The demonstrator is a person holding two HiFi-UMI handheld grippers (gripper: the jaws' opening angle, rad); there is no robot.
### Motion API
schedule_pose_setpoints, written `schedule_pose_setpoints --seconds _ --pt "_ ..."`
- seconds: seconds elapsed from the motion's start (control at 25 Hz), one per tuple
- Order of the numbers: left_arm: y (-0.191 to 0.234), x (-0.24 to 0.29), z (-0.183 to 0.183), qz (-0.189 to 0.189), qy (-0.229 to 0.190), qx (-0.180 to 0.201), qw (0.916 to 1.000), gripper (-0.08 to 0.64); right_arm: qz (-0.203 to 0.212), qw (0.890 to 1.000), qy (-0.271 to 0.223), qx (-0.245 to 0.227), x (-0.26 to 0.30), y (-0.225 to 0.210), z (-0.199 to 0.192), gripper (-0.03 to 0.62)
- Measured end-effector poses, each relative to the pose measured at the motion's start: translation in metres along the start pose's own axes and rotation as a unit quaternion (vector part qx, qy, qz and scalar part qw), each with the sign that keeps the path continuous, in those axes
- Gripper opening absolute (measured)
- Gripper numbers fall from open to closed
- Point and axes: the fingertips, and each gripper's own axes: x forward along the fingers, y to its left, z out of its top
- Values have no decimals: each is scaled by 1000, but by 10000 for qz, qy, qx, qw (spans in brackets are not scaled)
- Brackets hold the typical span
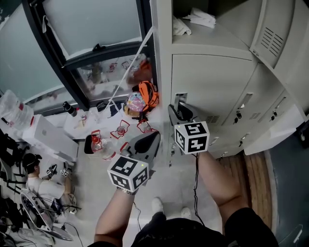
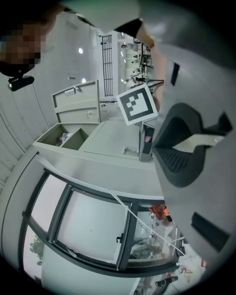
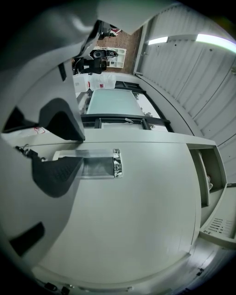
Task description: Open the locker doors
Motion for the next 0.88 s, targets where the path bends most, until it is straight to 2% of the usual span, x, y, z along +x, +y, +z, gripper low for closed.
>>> schedule_pose_setpoints --seconds 0.24,0.88 --pt "-2 -4 2 26 -11 10 10000 -2 -15 10000 6 -74 -6 1 0 92" --pt "-31 -12 9 72 -113 63 9999 -2 321 9993 81 -181 -41 14 -6 97"
